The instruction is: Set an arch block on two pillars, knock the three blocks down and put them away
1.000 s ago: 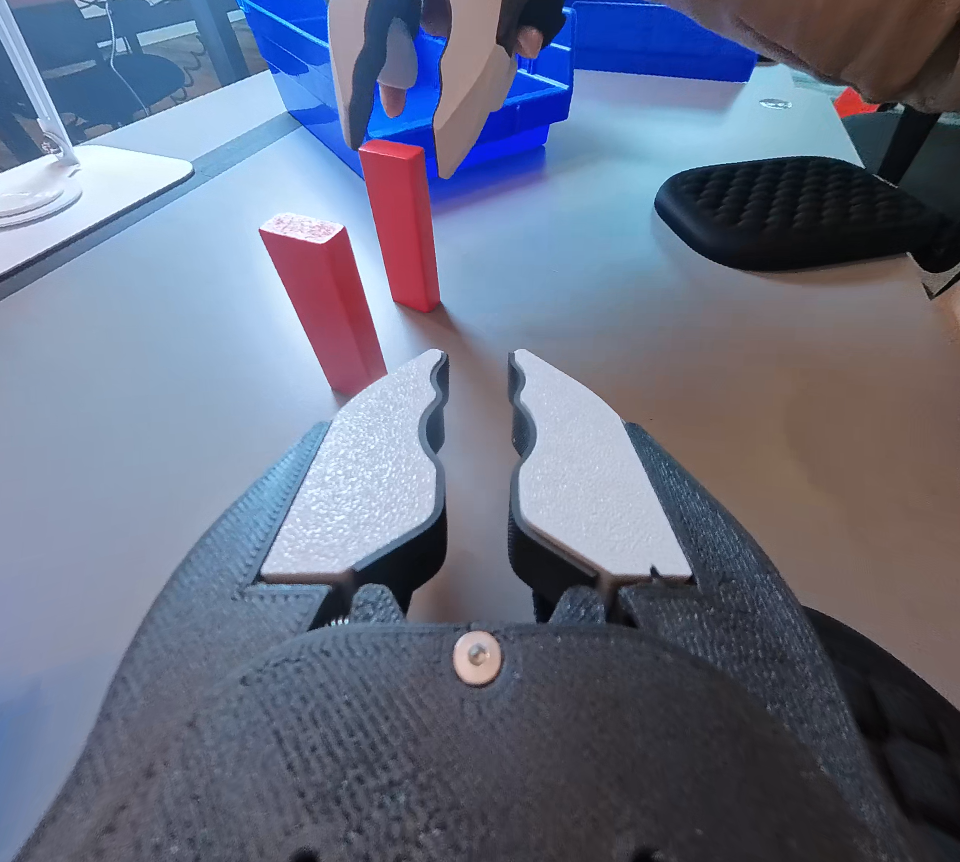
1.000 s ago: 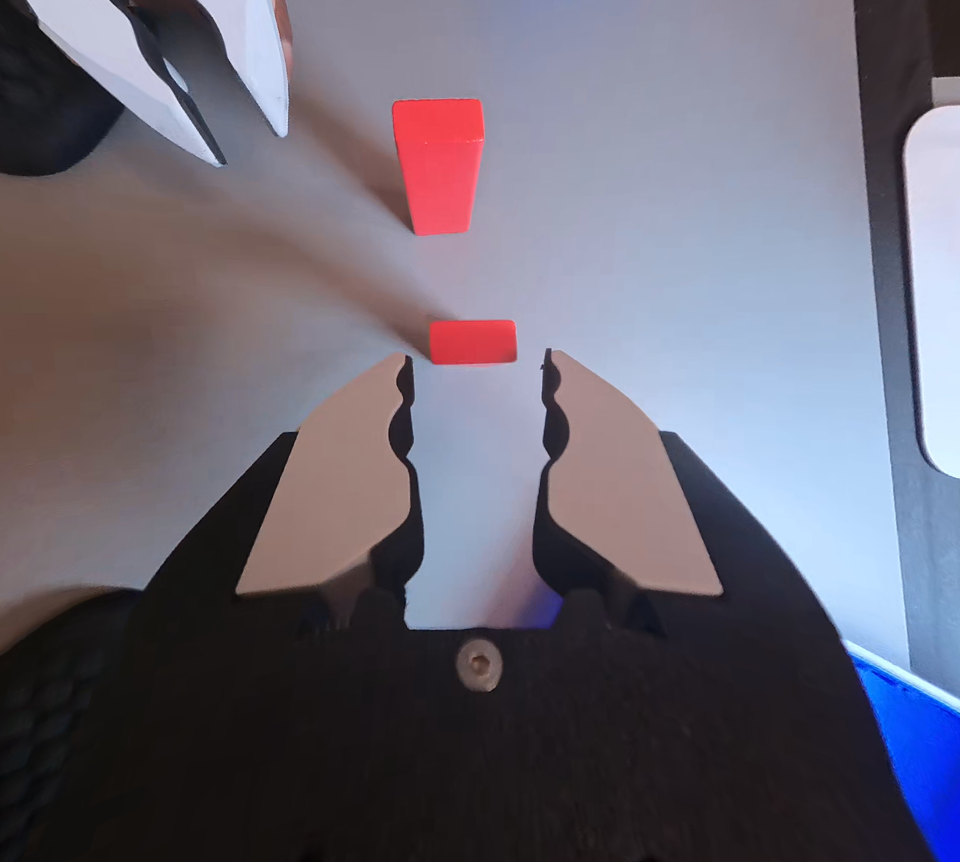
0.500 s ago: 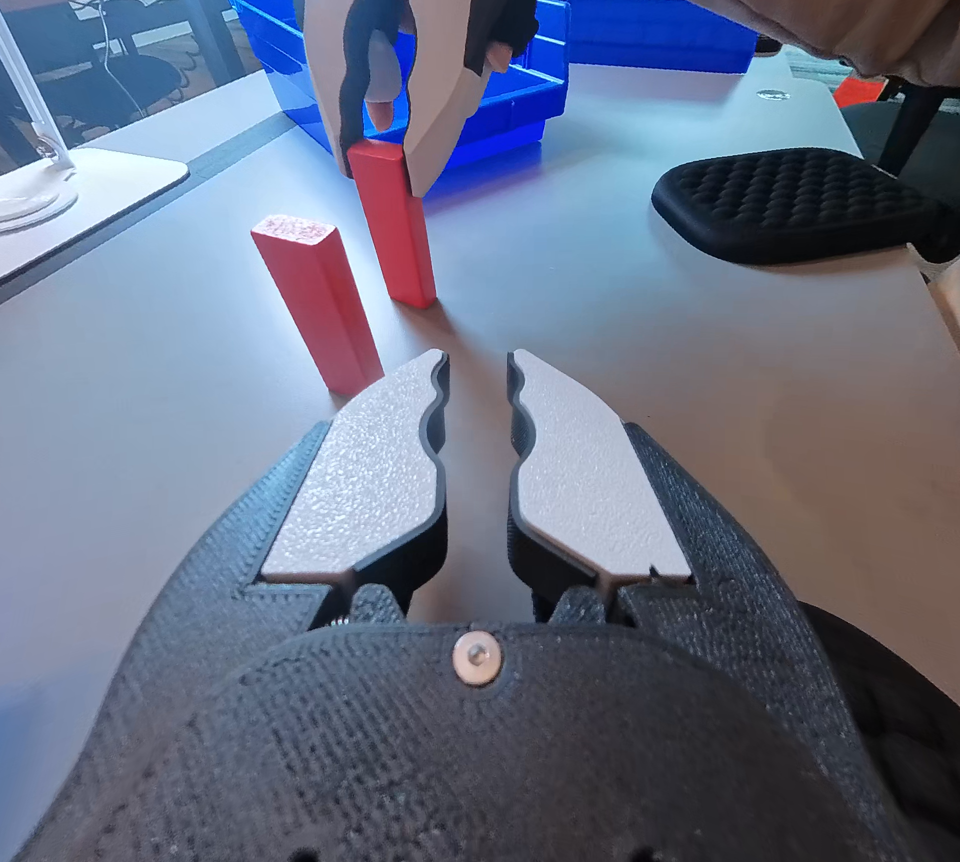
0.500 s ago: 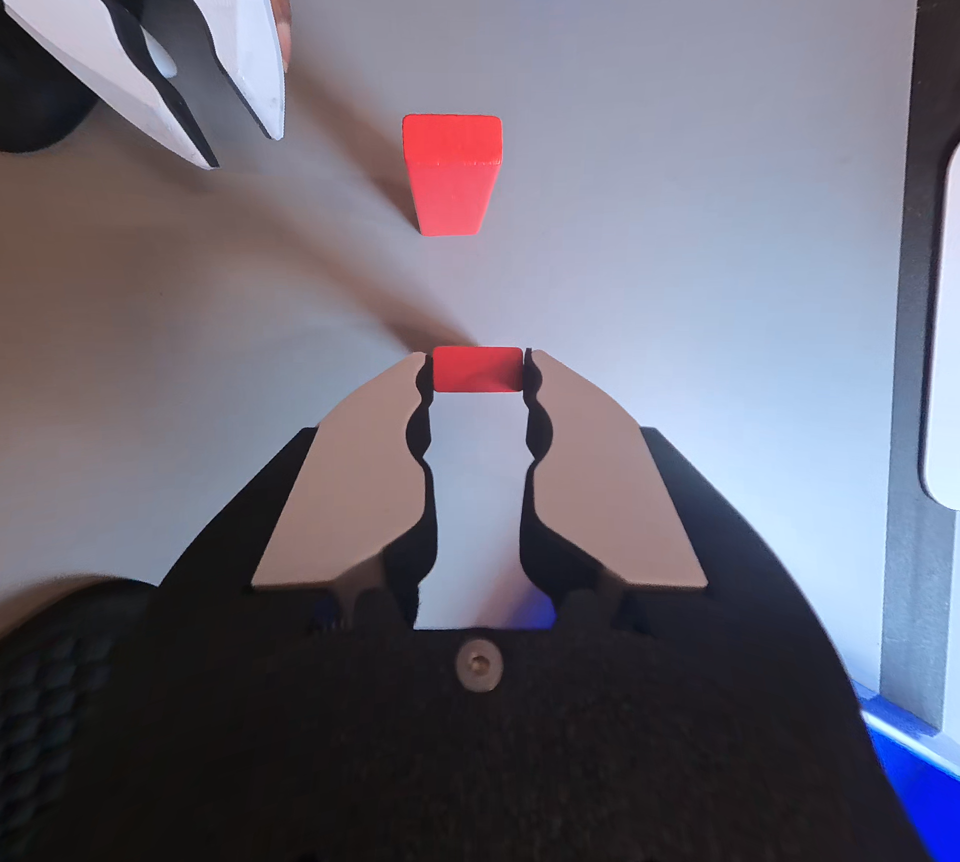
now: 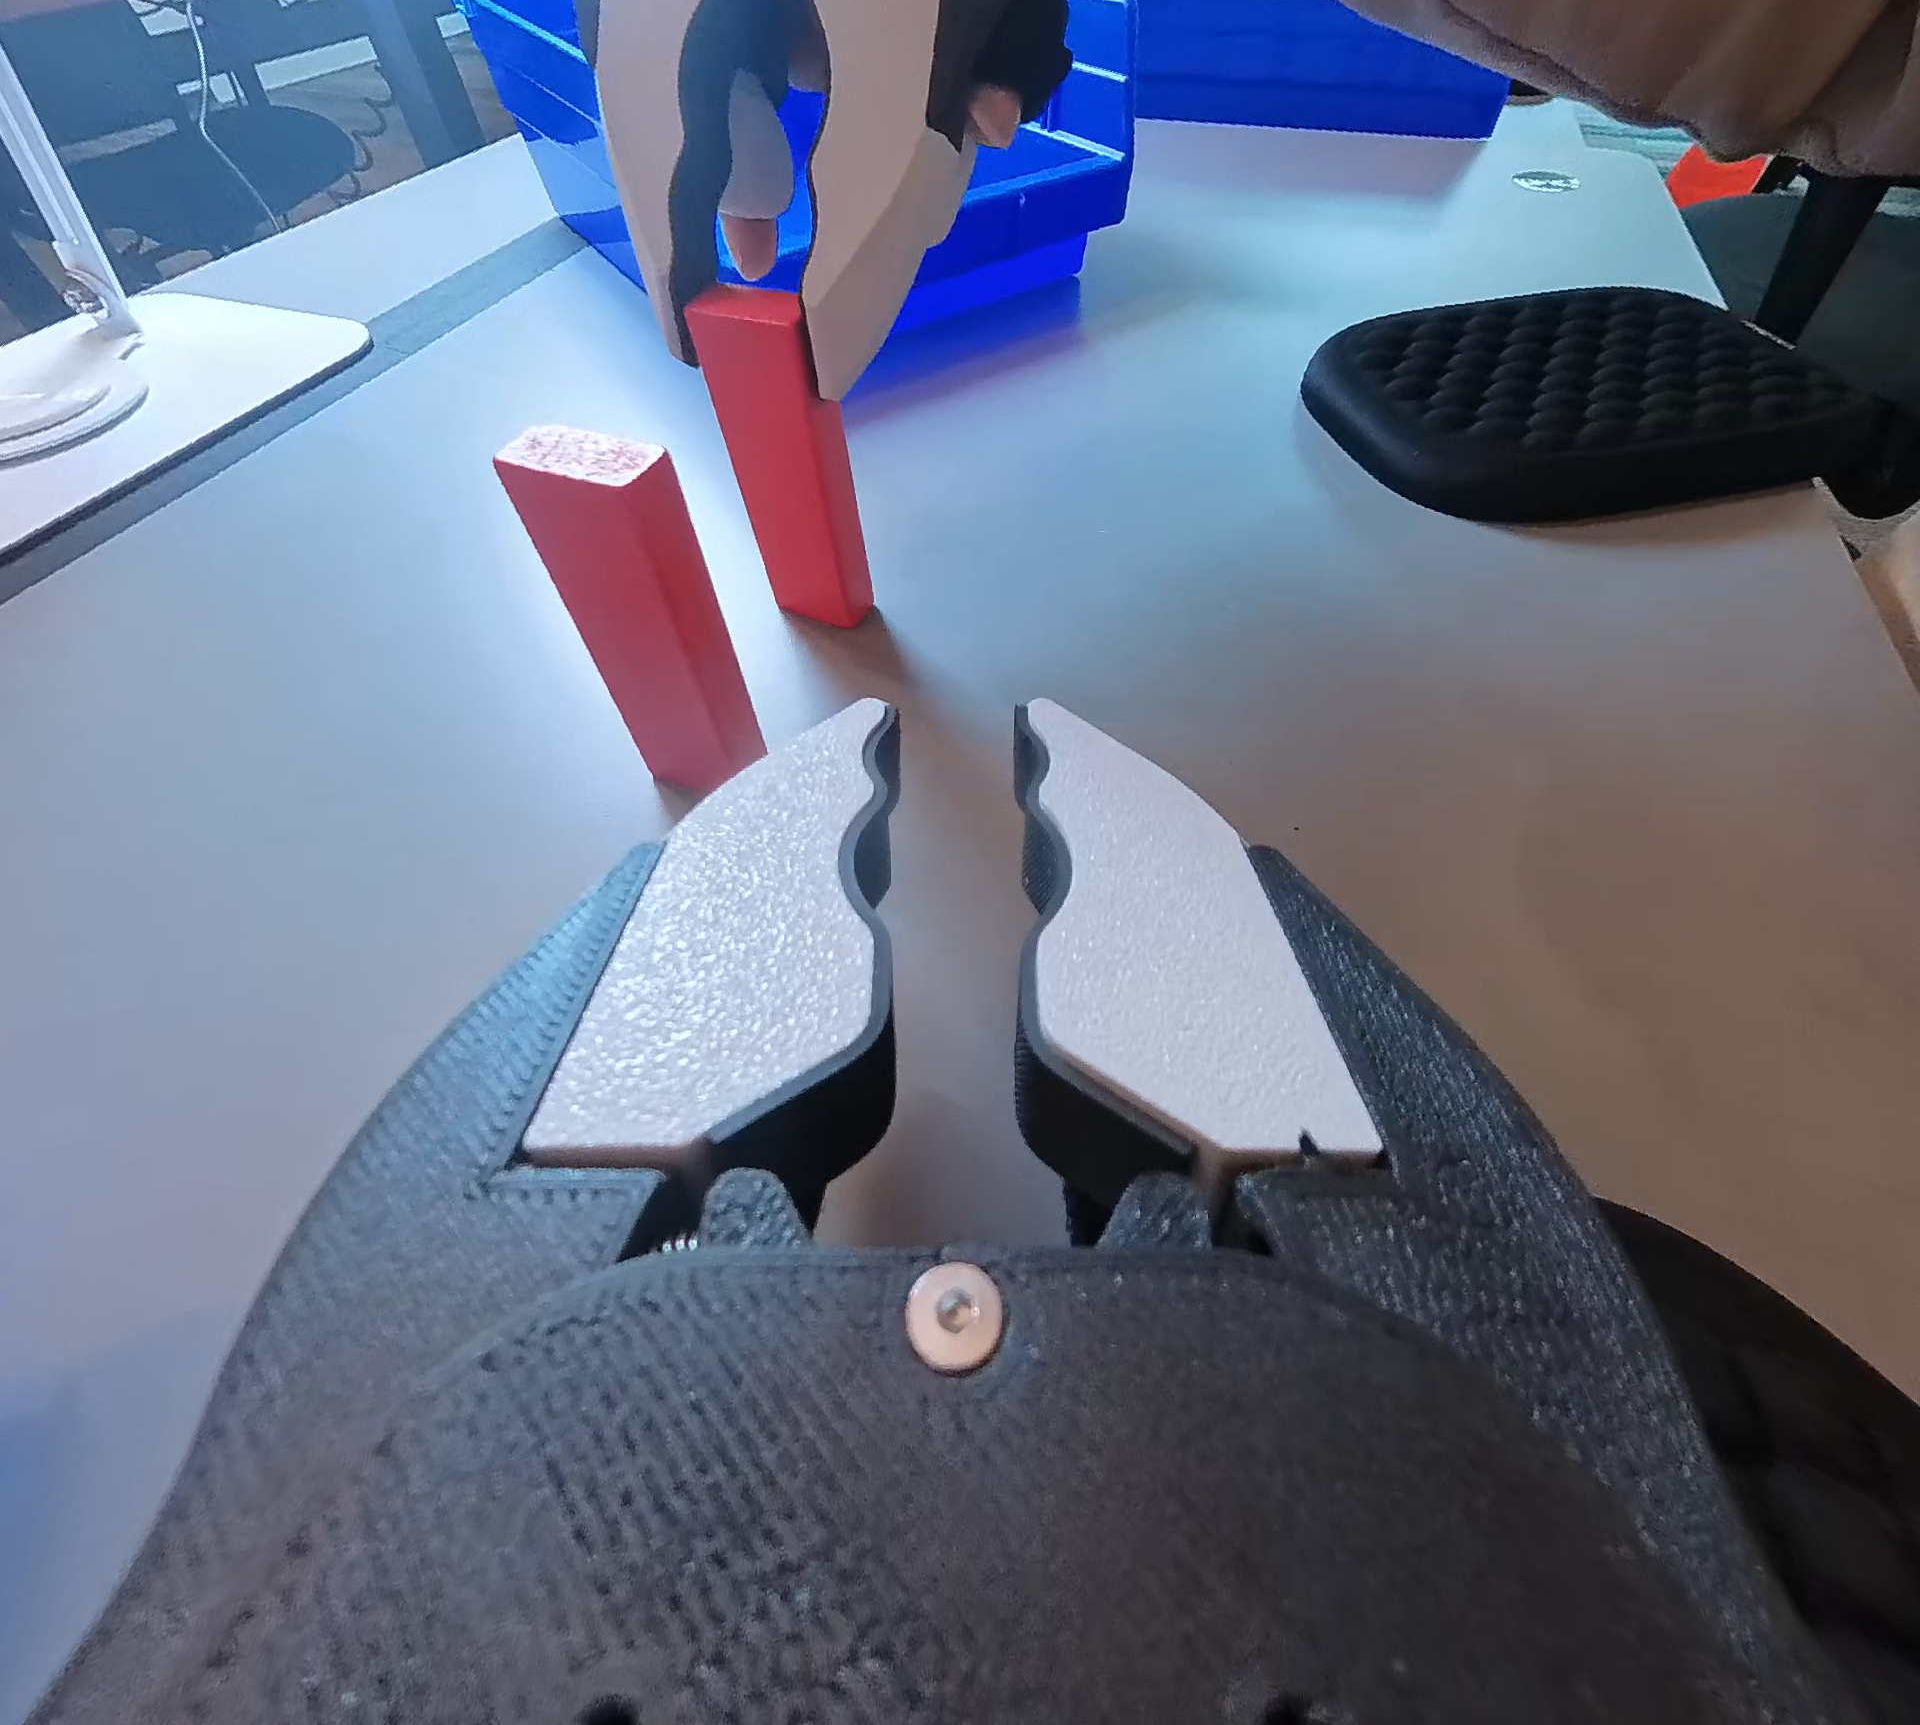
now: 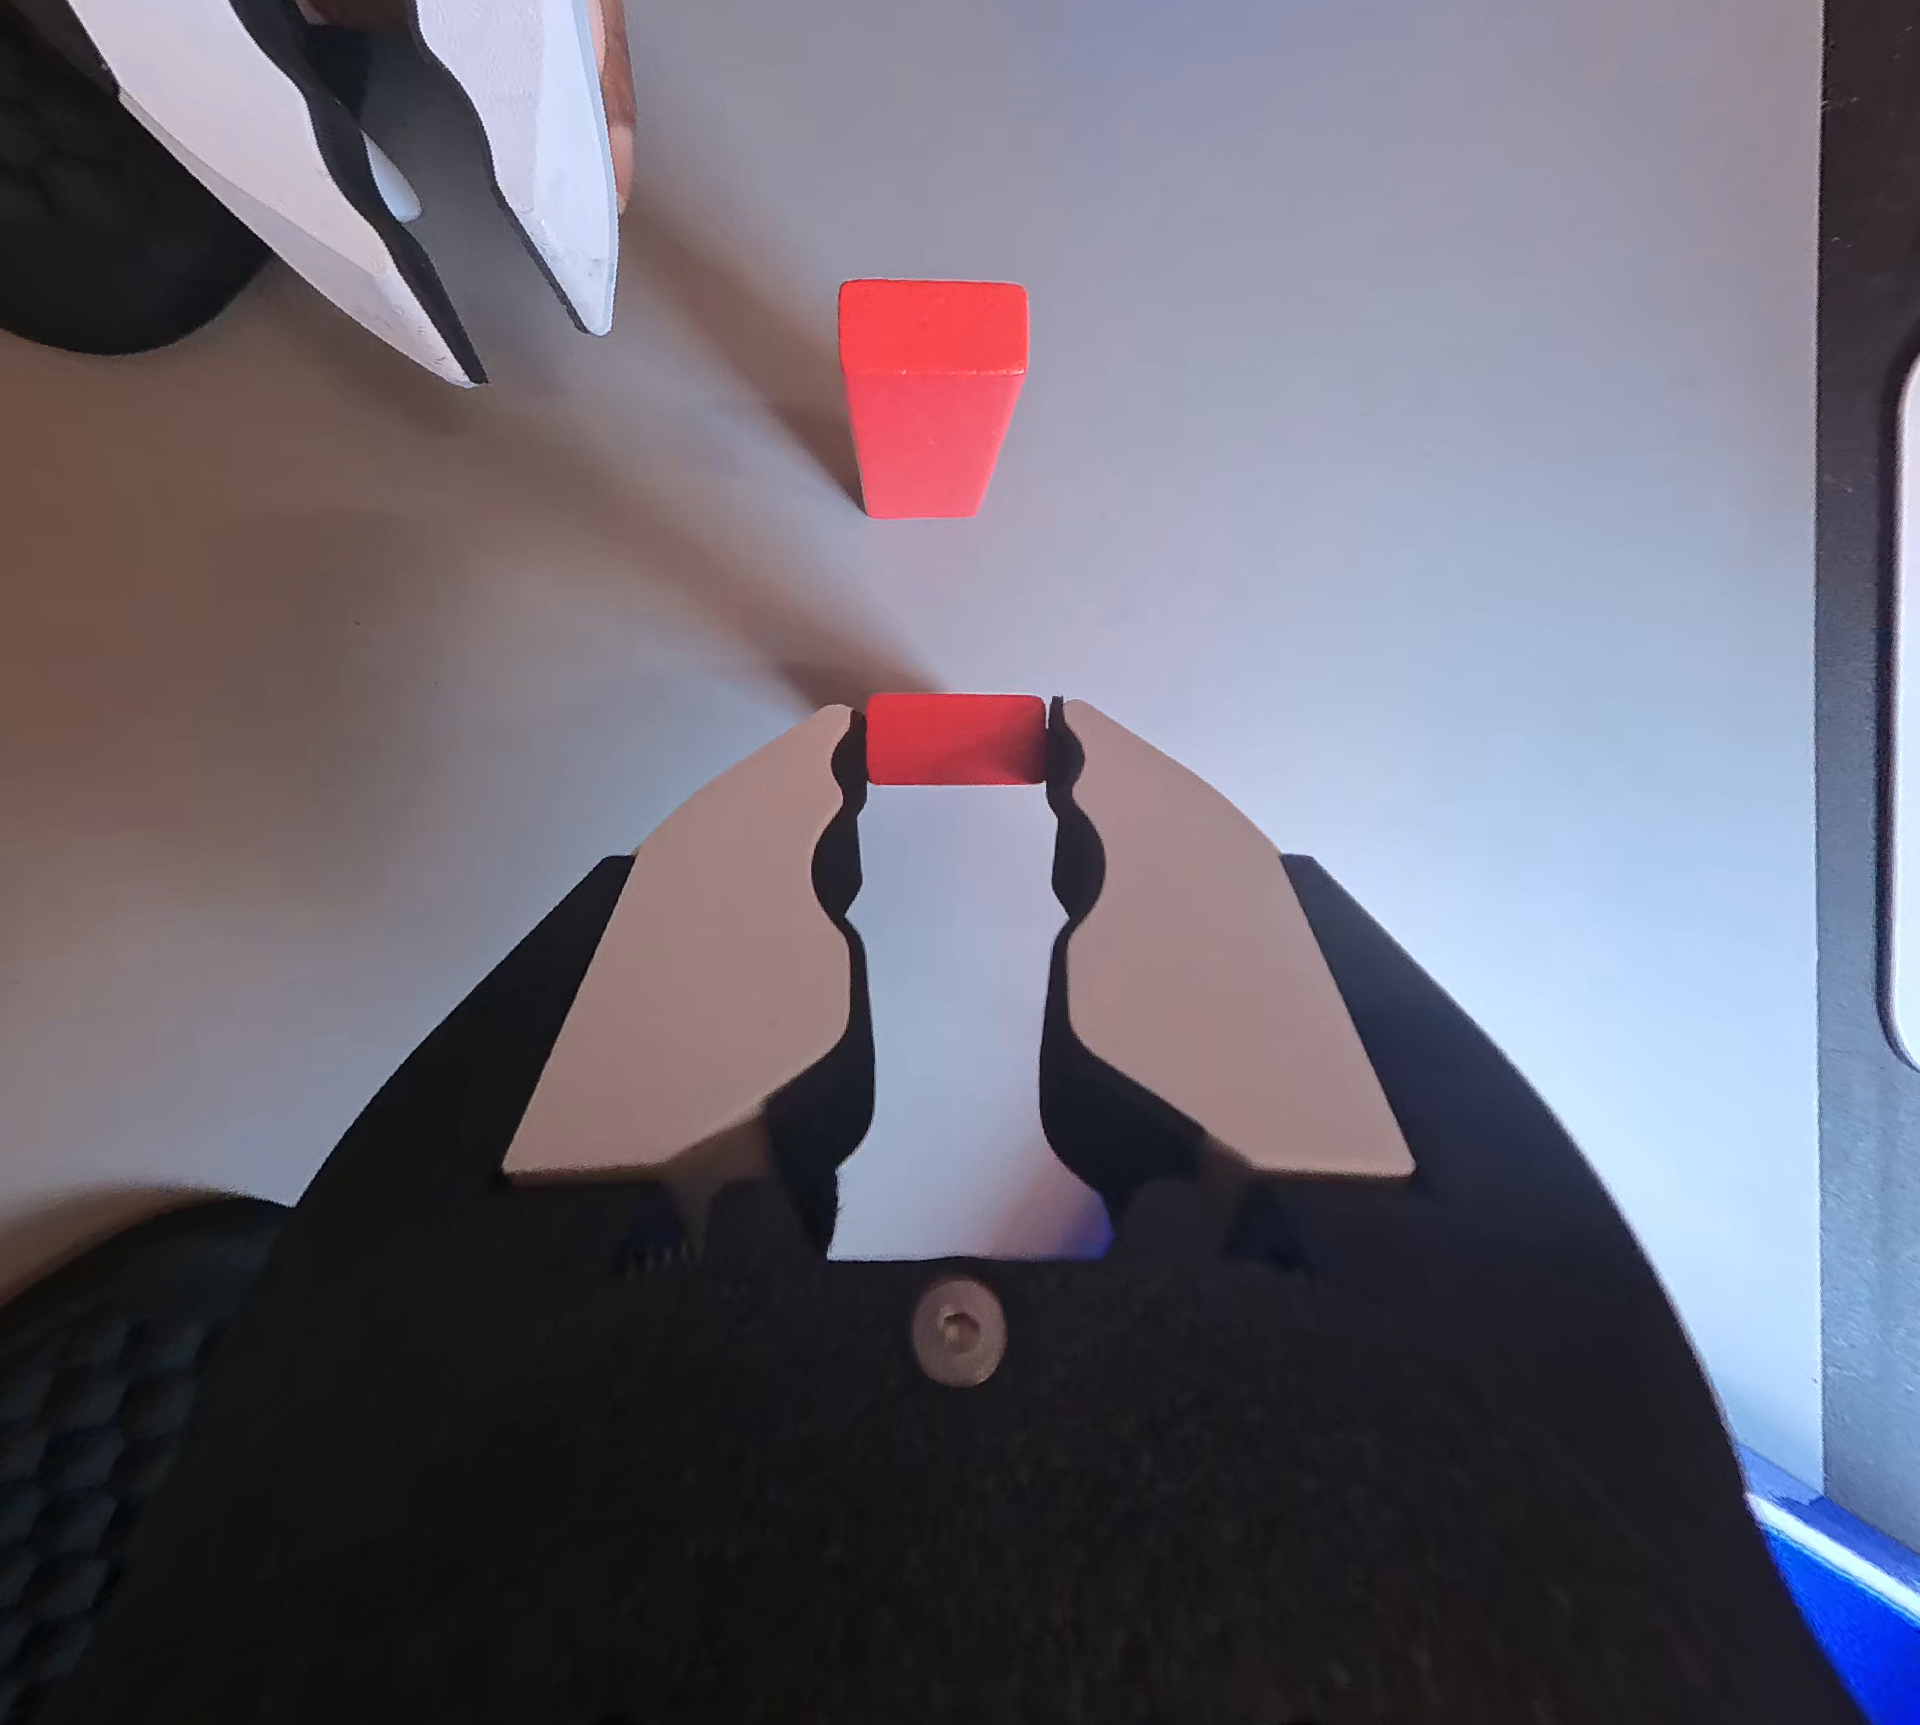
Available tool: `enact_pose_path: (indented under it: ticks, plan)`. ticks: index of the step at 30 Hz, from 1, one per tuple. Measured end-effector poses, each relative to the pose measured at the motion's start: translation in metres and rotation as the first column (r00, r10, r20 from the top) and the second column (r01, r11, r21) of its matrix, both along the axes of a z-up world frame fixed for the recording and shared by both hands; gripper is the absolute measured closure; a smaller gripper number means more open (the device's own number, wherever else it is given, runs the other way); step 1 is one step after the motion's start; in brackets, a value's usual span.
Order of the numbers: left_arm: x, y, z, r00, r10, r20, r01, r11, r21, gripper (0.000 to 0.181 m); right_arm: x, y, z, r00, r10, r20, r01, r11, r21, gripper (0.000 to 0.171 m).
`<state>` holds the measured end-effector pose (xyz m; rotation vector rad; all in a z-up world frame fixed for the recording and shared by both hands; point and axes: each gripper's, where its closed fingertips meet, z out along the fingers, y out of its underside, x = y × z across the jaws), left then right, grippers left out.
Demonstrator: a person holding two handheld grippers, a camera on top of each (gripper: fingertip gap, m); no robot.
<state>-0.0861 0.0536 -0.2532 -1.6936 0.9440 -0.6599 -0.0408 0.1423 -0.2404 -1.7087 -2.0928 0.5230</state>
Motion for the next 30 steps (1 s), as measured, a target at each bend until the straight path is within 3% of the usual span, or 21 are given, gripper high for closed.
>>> enact_pose_path:
  ticks: [30]
  plan:
    - [0.0009,-0.0008,-0.0013,1.000,-0.008,-0.007,0.008,1.000,-0.002,0.161,0.0029,-0.0003,-0.0009,1.000,0.005,-0.021,-0.005,1.000,0.029,0.135]
